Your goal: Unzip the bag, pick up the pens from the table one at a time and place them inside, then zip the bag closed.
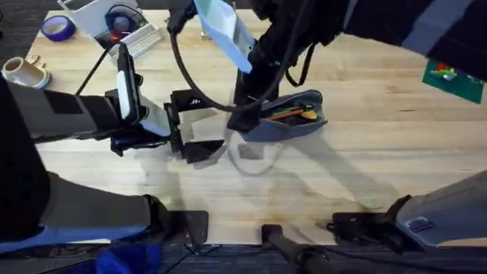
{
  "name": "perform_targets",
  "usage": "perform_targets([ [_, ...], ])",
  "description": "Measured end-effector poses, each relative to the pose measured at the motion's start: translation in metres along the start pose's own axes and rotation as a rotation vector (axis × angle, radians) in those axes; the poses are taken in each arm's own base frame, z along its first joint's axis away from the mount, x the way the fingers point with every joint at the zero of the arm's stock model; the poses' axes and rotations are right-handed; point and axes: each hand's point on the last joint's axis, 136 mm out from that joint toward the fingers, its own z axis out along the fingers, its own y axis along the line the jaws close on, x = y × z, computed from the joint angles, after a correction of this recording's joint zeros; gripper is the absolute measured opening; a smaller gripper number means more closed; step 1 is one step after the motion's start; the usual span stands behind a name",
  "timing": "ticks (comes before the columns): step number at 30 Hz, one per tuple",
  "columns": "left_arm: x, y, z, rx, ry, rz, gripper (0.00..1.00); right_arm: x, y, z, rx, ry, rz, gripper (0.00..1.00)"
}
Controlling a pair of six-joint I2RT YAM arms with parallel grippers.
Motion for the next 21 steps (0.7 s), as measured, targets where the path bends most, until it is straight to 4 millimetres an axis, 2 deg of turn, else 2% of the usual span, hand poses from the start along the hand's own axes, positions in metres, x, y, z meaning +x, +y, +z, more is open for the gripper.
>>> perform_targets([
  [7, 0.000, 0.000, 0.000, 0.000, 0.000, 0.000, 0.993, 0.006, -0.007, 0.010, 0.028, 0.042, 0.101, 0.998],
  [16, 0.000, 0.000, 0.000, 0.000, 0.000, 0.000, 0.993, 0.009, -0.001, 0.026, 0.100, 0.134, 0.079, 0.998],
  [19, 0.000, 0.000, 0.000, 0.000, 0.000, 0.000, 0.993, 0.020, -0.008, 0.043, 0.136, 0.203, 0.123, 0.998],
  [21, 0.000, 0.000, 0.000, 0.000, 0.000, 0.000, 0.993, 0.021, -0.010, 0.043, 0.147, 0.207, 0.132, 0.997],
])
